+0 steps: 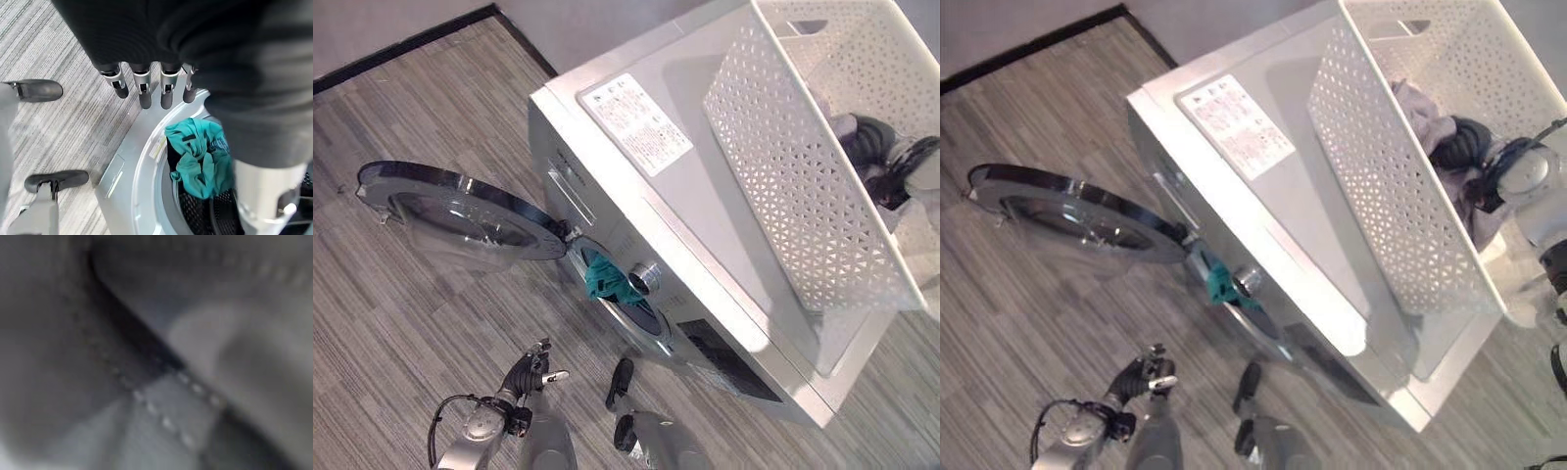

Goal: Grab the laundry basket,head to the washer,open it,put in the laundry and shut it.

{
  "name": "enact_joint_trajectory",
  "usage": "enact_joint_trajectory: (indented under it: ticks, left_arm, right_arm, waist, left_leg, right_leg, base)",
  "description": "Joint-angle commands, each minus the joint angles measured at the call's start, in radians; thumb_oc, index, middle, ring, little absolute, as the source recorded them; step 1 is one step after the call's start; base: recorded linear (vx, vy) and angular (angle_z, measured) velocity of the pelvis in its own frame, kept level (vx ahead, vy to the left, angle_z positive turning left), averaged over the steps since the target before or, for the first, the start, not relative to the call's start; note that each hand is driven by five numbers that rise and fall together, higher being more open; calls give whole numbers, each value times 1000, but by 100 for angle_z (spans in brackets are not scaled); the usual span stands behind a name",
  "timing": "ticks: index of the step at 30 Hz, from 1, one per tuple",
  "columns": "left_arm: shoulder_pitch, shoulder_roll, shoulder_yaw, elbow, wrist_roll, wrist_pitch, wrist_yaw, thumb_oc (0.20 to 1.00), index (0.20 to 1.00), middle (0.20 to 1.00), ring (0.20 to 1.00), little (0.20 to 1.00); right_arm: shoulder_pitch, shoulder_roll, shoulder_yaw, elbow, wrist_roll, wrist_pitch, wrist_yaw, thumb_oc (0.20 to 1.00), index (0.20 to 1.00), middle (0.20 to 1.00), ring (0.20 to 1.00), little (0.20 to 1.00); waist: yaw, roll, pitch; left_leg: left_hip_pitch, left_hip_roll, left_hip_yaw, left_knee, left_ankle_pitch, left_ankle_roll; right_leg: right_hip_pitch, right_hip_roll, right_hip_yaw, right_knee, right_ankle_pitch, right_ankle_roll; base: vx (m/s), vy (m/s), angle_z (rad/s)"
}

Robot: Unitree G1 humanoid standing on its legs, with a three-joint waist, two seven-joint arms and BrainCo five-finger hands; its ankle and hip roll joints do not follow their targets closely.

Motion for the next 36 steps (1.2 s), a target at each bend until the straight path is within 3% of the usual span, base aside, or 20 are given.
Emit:
enact_joint_trajectory:
  ticks: [1,2,11,15,19,25,36]
  left_arm:
    - [-9,7,17,-36,1,-37,20,1000,1000,1000,1000,1000]
    - [-9,7,17,-36,1,-37,20,1000,1000,1000,1000,1000]
    - [32,17,68,-9,31,-30,18,1000,1000,1000,1000,1000]
    - [45,18,72,8,41,-21,13,1000,1000,1000,1000,1000]
    - [61,18,83,9,42,-10,9,1000,1000,1000,1000,1000]
    - [81,15,81,18,65,14,9,1000,1000,1000,1000,1000]
    - [84,27,63,-18,84,24,23,1000,1000,1000,1000,1000]
  right_arm:
    - [76,50,92,-61,127,-24,-37,200,200,200,200,200]
    - [76,50,92,-61,127,-24,-37,200,200,200,200,200]
    - [184,-135,-267,-273,248,-112,-207,200,200,200,200,200]
    - [187,-156,-372,-291,224,-127,-267,200,200,200,200,200]
    - [139,-160,-414,-272,115,-113,-338,200,200,200,200,200]
    - [15,-96,-457,-216,-43,-85,-476,200,200,200,200,200]
    - [-132,-13,-435,-96,-212,-29,-619,200,200,200,200,200]
  waist:
    - [6,-19,44]
    - [6,-19,44]
    - [-32,-33,-15]
    - [-42,-38,-55]
    - [-44,-37,-93]
    - [-38,-22,-152]
    - [-19,-7,-185]
  left_leg:
    - [70,58,121,-9,-13,19]
    - [70,58,121,-9,-13,19]
    - [132,58,146,-9,-50,25]
    - [170,56,151,-9,-70,31]
    - [210,53,159,-9,-90,39]
    - [262,43,158,-9,-118,53]
    - [294,21,156,-9,-136,67]
  right_leg:
    - [36,-47,43,19,-76,81]
    - [36,-47,43,19,-76,81]
    - [89,-45,62,15,-89,88]
    - [119,-46,69,16,-94,90]
    - [150,-50,75,19,-95,92]
    - [200,-57,83,20,-101,95]
    - [232,-72,87,13,-92,103]
  base:
    - [-9,6,-14]
    - [-10,9,-4]
    - [5,4,-1]
    - [43,19,-8]
    - [47,36,-4]
    - [42,50,-3]
    - [5,45,0]
